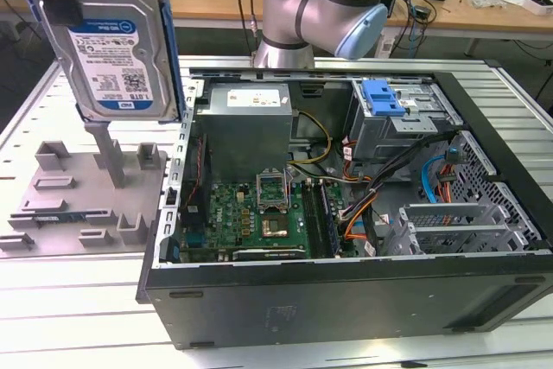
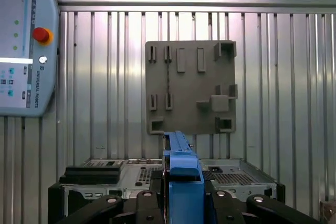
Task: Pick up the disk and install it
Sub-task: 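Pick up the disk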
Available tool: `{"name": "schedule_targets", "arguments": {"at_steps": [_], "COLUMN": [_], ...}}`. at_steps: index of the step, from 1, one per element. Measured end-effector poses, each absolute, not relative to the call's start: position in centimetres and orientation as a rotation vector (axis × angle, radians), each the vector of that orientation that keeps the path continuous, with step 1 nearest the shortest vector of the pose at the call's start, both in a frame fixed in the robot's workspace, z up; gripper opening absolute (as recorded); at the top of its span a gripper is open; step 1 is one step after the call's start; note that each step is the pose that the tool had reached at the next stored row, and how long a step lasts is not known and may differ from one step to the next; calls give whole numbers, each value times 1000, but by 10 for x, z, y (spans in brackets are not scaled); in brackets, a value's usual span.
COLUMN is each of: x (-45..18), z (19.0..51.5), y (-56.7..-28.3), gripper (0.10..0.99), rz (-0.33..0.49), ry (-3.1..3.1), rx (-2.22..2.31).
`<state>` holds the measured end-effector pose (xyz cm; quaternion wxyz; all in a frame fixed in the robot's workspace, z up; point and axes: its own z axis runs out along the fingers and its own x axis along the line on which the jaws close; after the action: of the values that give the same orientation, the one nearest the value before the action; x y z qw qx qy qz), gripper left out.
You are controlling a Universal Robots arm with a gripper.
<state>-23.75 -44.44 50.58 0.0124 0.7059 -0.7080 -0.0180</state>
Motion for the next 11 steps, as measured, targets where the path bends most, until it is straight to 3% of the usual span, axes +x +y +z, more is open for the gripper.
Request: {"name": "schedule_targets", "arguments": {"at_steps": [11], "x": [-199], "z": [506], "y": [-469], "gripper": [369], "rz": [-56], "ry": [-2203], "rx": [2204]}}
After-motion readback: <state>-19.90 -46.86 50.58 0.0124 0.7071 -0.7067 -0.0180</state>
